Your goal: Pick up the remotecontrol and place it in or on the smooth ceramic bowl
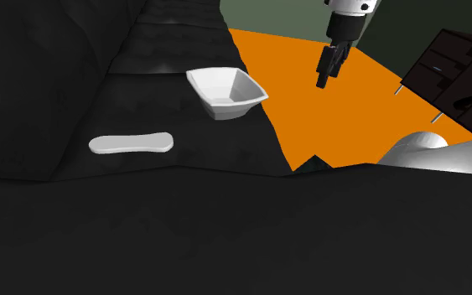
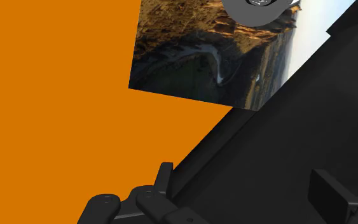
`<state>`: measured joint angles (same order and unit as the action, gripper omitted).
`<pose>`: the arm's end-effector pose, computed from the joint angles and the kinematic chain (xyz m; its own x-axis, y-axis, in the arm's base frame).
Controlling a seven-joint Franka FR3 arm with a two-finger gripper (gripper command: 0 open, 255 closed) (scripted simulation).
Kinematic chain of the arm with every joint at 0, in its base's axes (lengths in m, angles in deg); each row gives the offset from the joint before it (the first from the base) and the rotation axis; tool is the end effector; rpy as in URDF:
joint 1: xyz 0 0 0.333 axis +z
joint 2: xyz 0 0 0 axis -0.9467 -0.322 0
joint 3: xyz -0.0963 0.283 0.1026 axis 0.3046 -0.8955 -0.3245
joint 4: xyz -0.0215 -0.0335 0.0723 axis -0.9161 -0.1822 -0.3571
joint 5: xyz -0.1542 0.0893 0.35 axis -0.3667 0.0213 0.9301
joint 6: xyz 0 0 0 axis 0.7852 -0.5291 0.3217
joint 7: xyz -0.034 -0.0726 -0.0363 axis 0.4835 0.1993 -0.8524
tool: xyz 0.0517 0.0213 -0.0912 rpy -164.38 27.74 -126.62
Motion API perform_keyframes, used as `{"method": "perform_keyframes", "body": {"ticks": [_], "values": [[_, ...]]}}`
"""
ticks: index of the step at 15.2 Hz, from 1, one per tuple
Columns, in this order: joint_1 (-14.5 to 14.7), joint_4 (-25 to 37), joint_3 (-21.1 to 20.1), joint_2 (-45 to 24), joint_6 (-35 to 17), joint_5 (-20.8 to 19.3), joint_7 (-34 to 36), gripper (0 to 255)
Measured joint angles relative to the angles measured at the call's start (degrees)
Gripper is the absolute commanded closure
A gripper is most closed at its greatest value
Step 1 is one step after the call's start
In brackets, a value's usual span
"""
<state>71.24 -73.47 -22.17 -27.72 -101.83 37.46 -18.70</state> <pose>0.3053 -0.0097 0.5543 0.9808 0.1315 -0.1440 0.1423 -0.9875 0.0675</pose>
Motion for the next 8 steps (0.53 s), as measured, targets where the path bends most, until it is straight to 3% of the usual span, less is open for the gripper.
{"method": "perform_keyframes", "body": {"ticks": [8], "values": [[3.29, 2.85, -2.89, -10.18, -7.52, 1.96, -0.55, 0]]}}
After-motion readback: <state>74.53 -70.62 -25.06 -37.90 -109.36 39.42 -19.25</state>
